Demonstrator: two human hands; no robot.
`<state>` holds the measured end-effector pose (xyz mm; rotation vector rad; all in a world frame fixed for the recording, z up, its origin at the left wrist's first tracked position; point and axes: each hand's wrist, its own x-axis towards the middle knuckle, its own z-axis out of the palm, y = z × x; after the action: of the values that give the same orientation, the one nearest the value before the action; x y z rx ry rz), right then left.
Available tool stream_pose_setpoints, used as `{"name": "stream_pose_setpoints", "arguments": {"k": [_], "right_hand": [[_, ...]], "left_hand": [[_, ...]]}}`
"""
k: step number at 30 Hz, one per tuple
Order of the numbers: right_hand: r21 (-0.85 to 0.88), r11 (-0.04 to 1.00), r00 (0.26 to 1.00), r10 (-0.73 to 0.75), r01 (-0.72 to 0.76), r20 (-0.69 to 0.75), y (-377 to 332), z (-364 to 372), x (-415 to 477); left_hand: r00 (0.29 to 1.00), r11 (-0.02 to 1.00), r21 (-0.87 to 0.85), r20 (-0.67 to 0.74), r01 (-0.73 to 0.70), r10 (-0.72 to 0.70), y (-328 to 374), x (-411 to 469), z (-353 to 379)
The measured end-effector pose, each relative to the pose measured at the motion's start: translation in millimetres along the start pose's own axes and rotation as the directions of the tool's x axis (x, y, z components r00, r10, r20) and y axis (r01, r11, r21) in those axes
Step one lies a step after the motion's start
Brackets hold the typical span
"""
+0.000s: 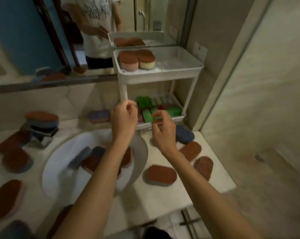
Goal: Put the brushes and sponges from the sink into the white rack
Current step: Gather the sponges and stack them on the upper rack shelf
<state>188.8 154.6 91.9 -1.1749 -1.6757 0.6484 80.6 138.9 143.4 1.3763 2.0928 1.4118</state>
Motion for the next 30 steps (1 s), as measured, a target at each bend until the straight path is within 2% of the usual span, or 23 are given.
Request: {"name": "stream_pose_setpoints", "arguments": {"k": [2,3,6,8,9,12,16,18,21,23,24,27,30], "right_hand": [[-0.123,0.979,0.973,0.178,-0.16,0.15,32.4,-4.1,-41.1],[-0.235,0.951,0.935,0.258,-0.201,0.243,49.4,-6.6,-59.3],[-0.568,0.812,0.76,0.451,-0.133,0.468,93.2,-14.5,-100.1],[-0.67,0.738,0.677,0.532,-0.076,0.509,107.8,-17.4,-115.6],[-0.692,0.72,0.661,0.549,-0.062,0.512,111.5,-18.5,-120.5],[-0.71,0.704,0.699,0.519,-0.024,0.491,115.3,-21.7,-125.7],[-0.662,0.746,0.681,0.522,-0.072,0.514,118.2,-23.2,-127.9],[-0.592,0.792,0.701,0.506,-0.148,0.503,120.4,-24.1,-128.2],[-0.434,0.864,0.685,0.477,-0.253,0.551,119.5,-27.0,-123.4],[-0.326,0.913,0.673,0.402,-0.245,0.62,117.0,-30.1,-115.7],[-0.288,0.928,0.667,0.371,-0.237,0.647,117.7,-32.6,-109.9],[-0.299,0.931,0.65,0.36,-0.208,0.669,131.3,-48.9,-80.5],[-0.443,0.896,0.803,0.293,-0.041,0.519,156.1,-68.6,-42.7]], "left_hand": [[0.975,0.987,0.06,0.157,0.149,-0.156,-29.1,-36.9,13.8],[0.946,0.973,0.115,0.235,0.202,-0.224,-43.8,-54.8,20.4],[0.832,0.926,0.171,0.407,0.338,-0.378,-77.7,-102.7,36.8],[0.756,0.889,0.222,0.467,0.401,-0.458,-90.4,-126.5,42.5],[0.726,0.878,0.258,0.494,0.403,-0.478,-94.6,-134.5,43.9],[0.678,0.863,0.32,0.534,0.39,-0.504,-107.1,-148.0,47.4],[0.609,0.798,0.301,0.524,0.522,-0.596,-110.7,-154.9,54.9],[0.548,0.728,0.205,0.534,0.654,-0.643,-107.3,-155.8,57.7],[0.418,0.541,0.021,0.608,0.841,-0.675,-100.4,-155.0,64.1],[0.425,0.486,-0.058,0.581,0.872,-0.694,-97.0,-149.8,68.5],[0.454,0.473,-0.116,0.549,0.873,-0.702,-96.5,-145.1,71.0],[0.545,0.533,-0.17,0.457,0.829,-0.703,-90.8,-127.4,75.5],[0.623,0.625,-0.157,0.429,0.765,-0.654,-82.8,-110.5,78.5]]}}
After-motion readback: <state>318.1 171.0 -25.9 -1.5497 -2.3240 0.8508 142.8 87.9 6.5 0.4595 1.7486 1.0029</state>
